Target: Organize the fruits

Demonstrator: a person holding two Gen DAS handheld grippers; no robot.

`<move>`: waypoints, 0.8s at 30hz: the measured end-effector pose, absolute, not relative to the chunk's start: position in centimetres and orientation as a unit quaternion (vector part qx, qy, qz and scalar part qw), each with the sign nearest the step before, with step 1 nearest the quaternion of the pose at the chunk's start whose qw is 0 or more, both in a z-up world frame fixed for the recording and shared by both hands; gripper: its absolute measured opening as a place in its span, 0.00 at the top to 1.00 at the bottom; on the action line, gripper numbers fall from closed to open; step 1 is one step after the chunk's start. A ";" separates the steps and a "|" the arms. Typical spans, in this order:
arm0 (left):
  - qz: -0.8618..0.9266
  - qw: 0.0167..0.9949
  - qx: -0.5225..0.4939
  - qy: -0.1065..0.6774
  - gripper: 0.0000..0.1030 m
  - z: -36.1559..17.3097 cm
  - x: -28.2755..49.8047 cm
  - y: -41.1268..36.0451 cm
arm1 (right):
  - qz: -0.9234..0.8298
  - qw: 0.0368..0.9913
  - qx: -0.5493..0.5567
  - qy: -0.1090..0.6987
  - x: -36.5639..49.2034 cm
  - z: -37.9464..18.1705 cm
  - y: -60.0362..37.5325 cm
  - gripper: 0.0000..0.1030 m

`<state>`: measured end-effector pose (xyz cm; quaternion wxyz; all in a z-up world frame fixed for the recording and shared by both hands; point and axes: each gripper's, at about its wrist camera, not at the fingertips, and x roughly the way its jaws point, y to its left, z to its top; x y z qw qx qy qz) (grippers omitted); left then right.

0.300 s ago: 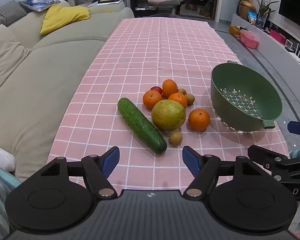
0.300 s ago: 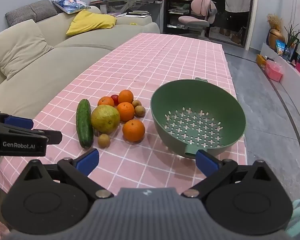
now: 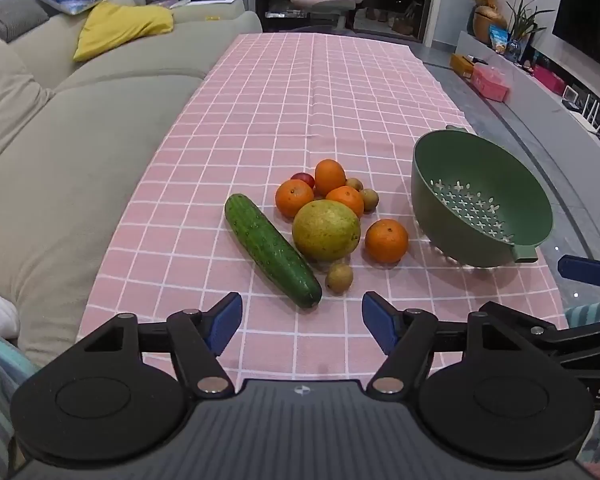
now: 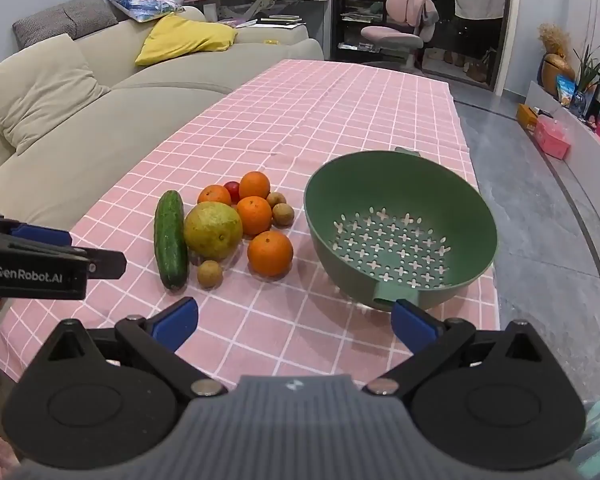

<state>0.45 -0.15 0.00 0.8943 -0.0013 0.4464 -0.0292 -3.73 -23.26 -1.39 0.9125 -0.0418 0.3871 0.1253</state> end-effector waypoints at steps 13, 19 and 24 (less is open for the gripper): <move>-0.026 0.890 -0.015 0.455 0.24 -0.5 0.0 0.6 | 0.127 0.913 -0.035 0.387 -2.9 -1.3 -23.1 0.04; -0.024 0.888 -0.012 0.459 0.24 -0.5 0.1 0.6 | 0.121 0.911 -0.034 0.393 -2.7 -1.6 -22.9 0.04; -0.021 0.889 -0.006 0.458 0.24 -0.4 0.0 0.7 | 0.110 0.912 -0.024 0.395 -2.3 -1.7 -23.1 0.04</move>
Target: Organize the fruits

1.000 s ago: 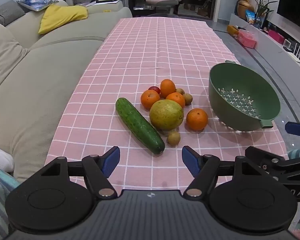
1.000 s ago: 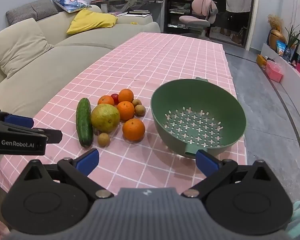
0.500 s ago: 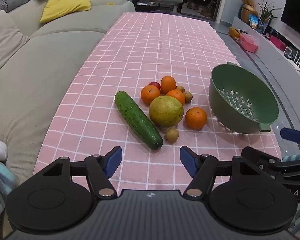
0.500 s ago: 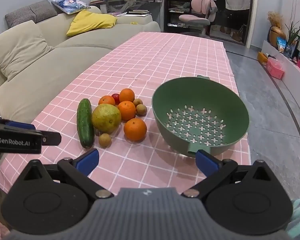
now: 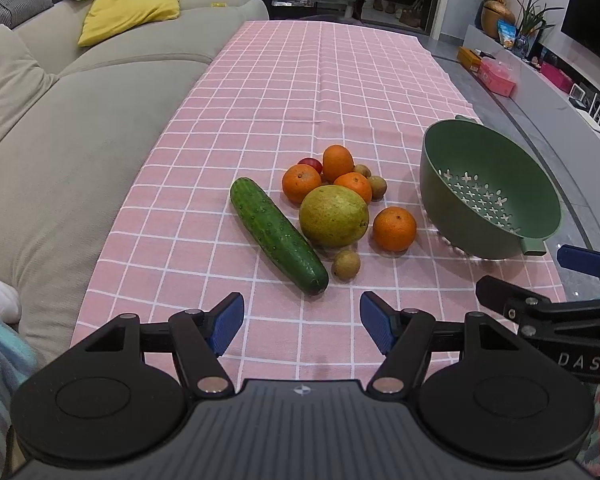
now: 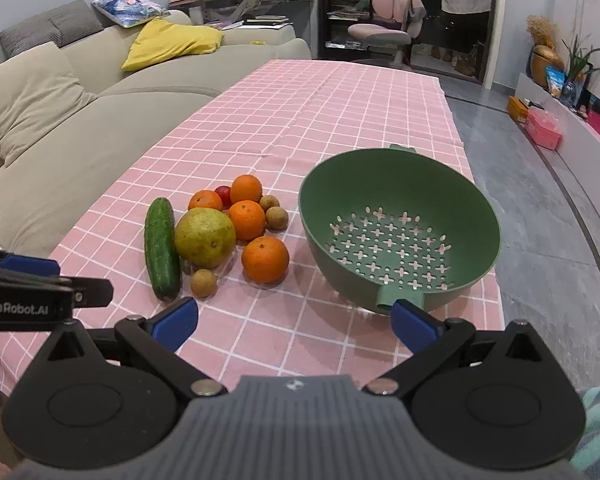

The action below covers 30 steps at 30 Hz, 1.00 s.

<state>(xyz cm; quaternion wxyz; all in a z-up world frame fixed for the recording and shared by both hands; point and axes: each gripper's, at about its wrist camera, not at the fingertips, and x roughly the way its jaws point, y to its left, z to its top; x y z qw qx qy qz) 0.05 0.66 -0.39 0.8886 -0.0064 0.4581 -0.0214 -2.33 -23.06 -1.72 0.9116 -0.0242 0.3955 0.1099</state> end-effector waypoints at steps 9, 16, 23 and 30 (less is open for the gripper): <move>-0.025 0.887 0.007 0.460 0.24 -0.4 0.1 0.1 | 0.100 0.913 -0.021 0.395 -2.2 -1.8 -23.3 0.04; -0.026 0.890 0.011 0.456 0.24 -0.3 -0.1 0.2 | 0.089 0.914 -0.006 0.395 -2.2 -1.7 -23.9 0.04; -0.023 0.891 0.003 0.452 0.24 -0.2 -0.1 0.5 | 0.093 0.918 -0.015 0.385 -2.5 -1.4 -23.7 0.04; -0.023 0.893 -0.007 0.448 0.24 0.1 0.0 0.6 | 0.093 0.920 -0.016 0.381 -2.7 -1.3 -23.8 0.04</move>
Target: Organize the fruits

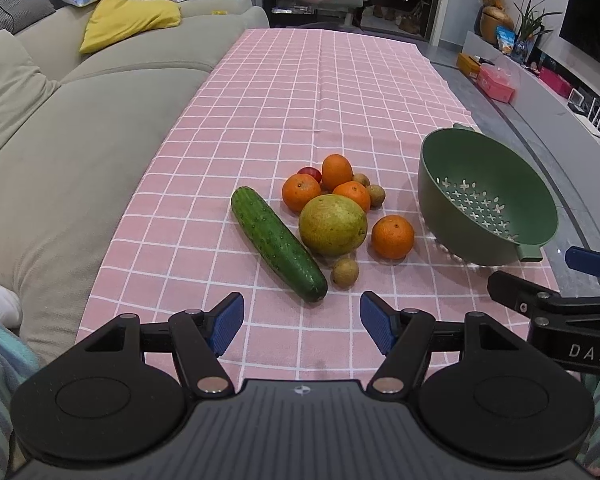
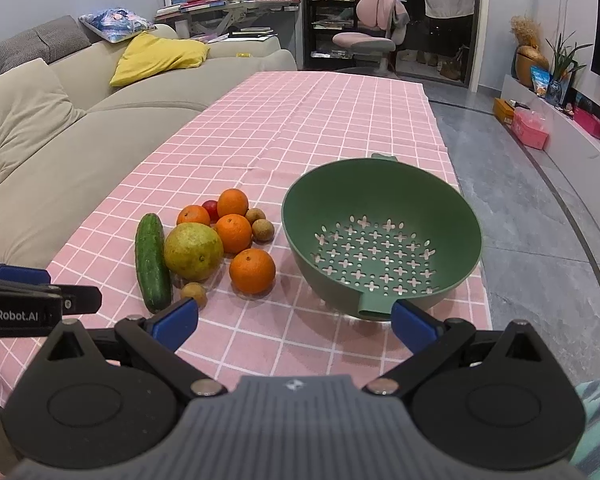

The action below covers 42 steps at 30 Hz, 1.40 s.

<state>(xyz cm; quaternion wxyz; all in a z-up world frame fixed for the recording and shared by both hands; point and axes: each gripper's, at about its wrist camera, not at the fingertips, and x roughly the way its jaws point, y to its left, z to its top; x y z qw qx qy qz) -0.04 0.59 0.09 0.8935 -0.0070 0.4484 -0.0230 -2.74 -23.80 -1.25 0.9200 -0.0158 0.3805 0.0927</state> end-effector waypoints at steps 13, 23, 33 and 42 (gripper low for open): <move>-0.028 0.892 -0.011 0.451 0.24 -0.1 0.1 0.4 | 0.096 0.917 -0.022 0.387 -2.5 -1.6 -23.5 0.04; -0.028 0.891 -0.012 0.452 0.24 -0.2 0.1 0.4 | 0.096 0.915 -0.019 0.391 -2.4 -1.8 -23.5 0.04; -0.027 0.892 -0.013 0.452 0.24 -0.3 0.1 0.5 | 0.095 0.915 -0.019 0.391 -2.3 -1.8 -23.5 0.04; -0.045 0.887 -0.062 0.456 0.24 -0.5 0.4 1.5 | 0.111 0.914 -0.012 0.390 -2.2 -2.0 -23.7 0.04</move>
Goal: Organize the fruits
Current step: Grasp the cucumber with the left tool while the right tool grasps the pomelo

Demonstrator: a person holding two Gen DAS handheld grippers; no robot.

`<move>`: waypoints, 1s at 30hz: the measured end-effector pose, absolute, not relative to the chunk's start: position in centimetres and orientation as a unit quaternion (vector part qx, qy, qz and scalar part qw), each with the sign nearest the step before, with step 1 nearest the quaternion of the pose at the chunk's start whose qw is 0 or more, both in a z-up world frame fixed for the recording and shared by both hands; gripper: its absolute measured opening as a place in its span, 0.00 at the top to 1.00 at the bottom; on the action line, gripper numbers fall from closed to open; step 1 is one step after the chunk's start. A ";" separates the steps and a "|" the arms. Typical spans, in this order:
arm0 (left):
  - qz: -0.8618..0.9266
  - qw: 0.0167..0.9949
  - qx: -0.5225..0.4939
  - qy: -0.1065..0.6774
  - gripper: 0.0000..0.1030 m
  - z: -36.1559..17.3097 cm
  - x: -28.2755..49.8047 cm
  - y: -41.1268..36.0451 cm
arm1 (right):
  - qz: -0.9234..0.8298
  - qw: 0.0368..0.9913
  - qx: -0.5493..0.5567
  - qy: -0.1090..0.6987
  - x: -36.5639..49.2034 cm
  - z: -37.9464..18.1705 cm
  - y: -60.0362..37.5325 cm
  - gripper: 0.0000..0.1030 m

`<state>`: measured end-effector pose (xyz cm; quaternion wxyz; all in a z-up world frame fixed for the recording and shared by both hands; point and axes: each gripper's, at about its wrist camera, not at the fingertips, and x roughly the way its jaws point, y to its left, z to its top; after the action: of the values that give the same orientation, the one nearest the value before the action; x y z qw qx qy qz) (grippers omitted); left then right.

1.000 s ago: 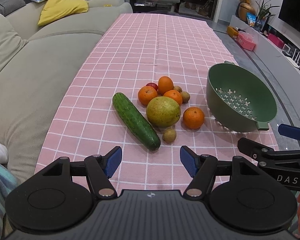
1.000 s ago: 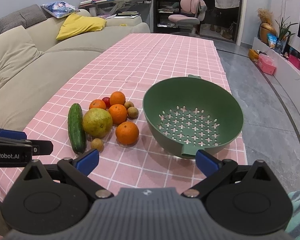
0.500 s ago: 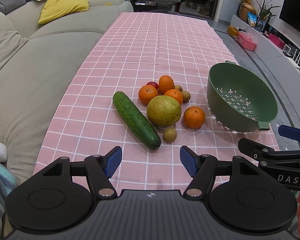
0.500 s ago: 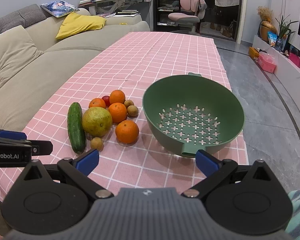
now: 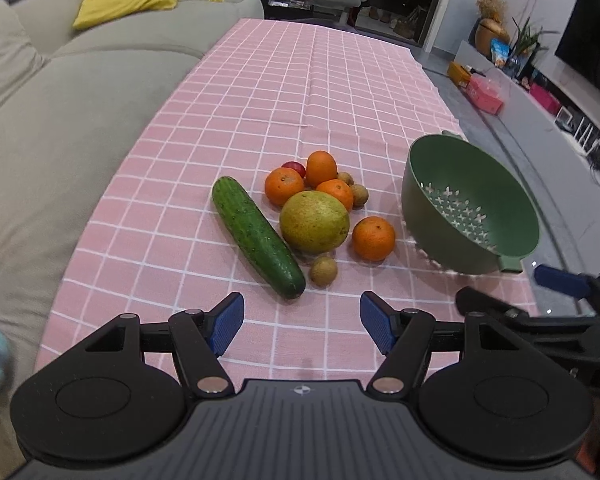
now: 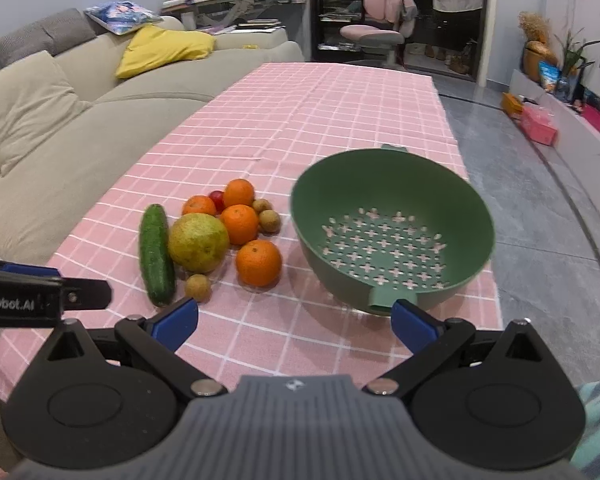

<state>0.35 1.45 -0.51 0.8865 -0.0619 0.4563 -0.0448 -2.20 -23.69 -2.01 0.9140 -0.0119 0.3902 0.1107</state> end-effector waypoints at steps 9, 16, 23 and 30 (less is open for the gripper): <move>-0.011 0.888 -0.097 0.449 0.42 -1.0 2.4 2.5 | 0.182 0.921 -0.020 0.345 -1.8 -2.0 -22.0 0.09; 0.013 0.874 -0.133 0.468 0.46 -2.7 5.2 4.4 | 0.221 0.910 -0.062 0.346 1.2 -3.0 -19.1 0.34; 0.038 0.847 -0.204 0.490 0.57 -5.3 8.6 7.1 | 0.249 0.895 -0.078 0.362 5.3 -5.0 -16.0 0.38; 0.054 0.837 -0.229 0.495 0.51 -7.0 10.4 8.0 | 0.262 0.880 -0.070 0.389 8.3 -7.5 -14.1 0.38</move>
<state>10.45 8.05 -7.00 0.8368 -0.2287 0.4946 0.0536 8.28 -14.11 -7.47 0.8803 -0.0705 0.3890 0.2624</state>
